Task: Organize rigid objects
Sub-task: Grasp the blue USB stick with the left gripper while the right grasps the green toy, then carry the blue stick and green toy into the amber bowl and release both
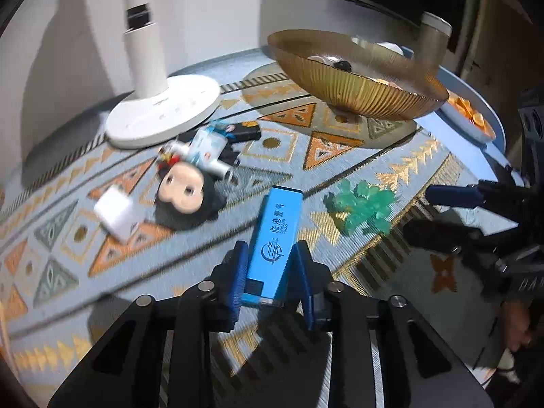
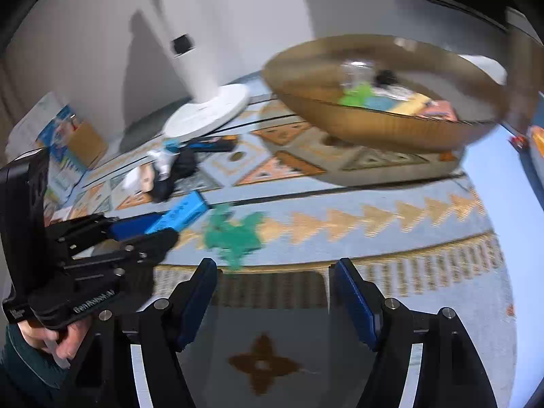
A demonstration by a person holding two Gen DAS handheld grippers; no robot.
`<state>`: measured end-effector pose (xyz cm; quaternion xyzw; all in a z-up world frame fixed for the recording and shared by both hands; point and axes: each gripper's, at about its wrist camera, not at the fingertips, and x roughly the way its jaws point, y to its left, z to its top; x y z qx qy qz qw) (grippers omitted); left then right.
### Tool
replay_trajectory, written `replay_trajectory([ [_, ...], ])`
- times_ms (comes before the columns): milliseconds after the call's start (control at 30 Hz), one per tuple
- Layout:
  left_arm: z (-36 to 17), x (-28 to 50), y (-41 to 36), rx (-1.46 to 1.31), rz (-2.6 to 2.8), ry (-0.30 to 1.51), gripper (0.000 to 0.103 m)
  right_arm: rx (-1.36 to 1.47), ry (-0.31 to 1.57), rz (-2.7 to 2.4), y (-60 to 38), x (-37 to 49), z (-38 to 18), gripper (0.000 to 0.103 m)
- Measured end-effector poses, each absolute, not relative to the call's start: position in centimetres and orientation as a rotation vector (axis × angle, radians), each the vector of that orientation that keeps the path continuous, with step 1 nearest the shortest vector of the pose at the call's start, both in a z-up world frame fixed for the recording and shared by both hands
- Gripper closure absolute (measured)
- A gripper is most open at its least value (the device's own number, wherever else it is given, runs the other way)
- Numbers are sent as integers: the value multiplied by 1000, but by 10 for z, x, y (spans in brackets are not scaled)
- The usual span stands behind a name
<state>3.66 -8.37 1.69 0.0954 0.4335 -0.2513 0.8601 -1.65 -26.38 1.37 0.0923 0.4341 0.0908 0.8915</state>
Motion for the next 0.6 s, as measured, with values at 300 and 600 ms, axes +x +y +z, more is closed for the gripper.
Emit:
replay_trajectory([
  [300,20,13,-47,89,-357,898,80,43,923,129,-217,11,4,35],
  [600,15,8,-45,110,-351,901,80,38,905,207,-232,-15,15,56],
])
